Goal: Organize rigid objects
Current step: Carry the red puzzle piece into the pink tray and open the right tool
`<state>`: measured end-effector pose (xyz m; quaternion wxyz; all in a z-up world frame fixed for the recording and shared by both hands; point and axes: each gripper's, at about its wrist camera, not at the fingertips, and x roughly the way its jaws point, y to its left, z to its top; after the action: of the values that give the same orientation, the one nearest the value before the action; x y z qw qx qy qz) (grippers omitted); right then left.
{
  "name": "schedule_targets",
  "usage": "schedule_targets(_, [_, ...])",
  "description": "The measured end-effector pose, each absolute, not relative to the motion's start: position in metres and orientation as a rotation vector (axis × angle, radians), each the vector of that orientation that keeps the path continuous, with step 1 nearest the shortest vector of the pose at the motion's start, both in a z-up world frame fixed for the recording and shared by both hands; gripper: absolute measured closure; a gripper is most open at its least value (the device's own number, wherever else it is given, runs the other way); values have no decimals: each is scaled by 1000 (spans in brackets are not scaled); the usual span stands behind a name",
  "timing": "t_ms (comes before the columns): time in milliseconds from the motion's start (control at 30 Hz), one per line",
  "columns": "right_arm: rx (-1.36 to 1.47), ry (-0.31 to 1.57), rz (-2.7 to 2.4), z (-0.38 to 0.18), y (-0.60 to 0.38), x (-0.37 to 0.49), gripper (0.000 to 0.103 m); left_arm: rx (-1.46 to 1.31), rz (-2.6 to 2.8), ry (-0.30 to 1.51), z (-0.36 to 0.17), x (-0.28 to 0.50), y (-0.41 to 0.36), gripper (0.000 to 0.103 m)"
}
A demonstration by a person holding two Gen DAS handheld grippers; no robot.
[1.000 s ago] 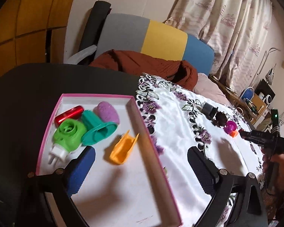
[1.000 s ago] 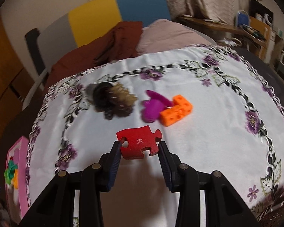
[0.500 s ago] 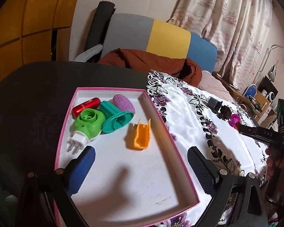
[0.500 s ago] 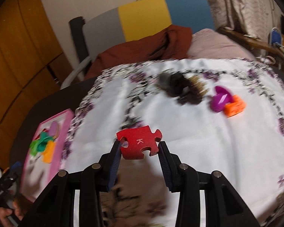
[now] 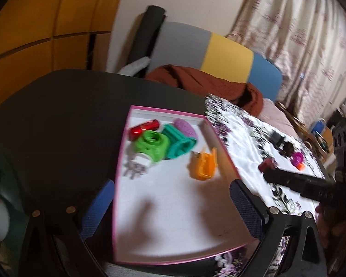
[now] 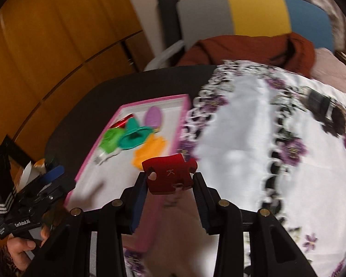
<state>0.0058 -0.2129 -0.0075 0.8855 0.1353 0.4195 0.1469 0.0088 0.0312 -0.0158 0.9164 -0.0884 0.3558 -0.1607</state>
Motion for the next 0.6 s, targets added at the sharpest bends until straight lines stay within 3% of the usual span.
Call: schedule_targets(600, [153,1002,495,-39,-68,56,63,-379,-109,687,-1,0,110,0])
